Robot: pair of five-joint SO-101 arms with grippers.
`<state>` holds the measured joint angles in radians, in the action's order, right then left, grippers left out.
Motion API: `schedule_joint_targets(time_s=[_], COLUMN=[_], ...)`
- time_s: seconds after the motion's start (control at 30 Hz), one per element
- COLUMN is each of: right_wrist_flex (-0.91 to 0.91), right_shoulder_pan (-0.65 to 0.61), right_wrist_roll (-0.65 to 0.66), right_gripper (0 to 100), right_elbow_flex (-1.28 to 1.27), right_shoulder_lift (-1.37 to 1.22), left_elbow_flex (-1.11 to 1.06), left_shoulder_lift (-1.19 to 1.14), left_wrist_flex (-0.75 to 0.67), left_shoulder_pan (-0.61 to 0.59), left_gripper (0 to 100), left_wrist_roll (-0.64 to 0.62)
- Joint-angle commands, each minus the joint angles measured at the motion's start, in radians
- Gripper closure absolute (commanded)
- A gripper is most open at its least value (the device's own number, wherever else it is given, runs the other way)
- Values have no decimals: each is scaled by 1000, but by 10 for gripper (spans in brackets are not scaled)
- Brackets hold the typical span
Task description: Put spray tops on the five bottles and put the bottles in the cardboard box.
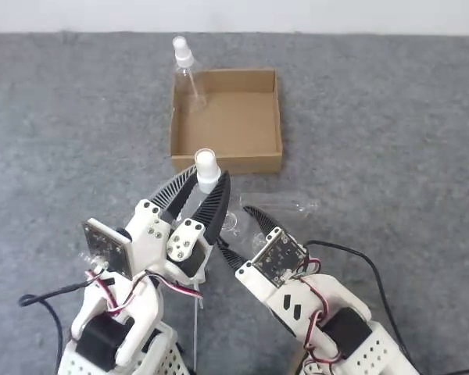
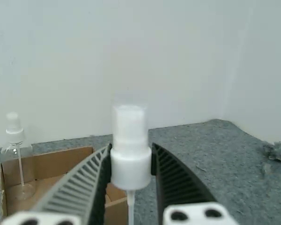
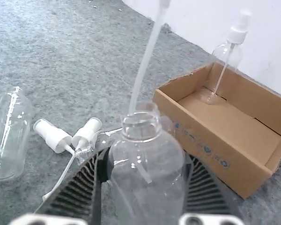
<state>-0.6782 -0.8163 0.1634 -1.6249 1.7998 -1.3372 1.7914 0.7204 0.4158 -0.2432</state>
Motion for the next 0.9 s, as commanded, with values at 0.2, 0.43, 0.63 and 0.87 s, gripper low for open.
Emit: schedule_joint_targets(time_s=[0.2, 0.43, 0.63, 0.87], right_wrist_flex=[-8, -8, -10, 2], right_shoulder_pan=[107, 137, 140, 119], right_wrist_roll=[-114, -118, -115, -114], right_gripper=[902, 902, 902, 902], right_elbow_flex=[68, 71, 107, 163], right_shoulder_lift=[12, 12, 12, 12], left_elbow_flex=[-1, -38, -58, -59], left_shoulder_lift=[8, 6, 5, 9], left_wrist_flex=[20, -8, -5, -6], left_shoulder_pan=[135, 155, 152, 31], left_gripper=[987, 986, 984, 915], left_wrist_roll=[78, 95, 97, 91])
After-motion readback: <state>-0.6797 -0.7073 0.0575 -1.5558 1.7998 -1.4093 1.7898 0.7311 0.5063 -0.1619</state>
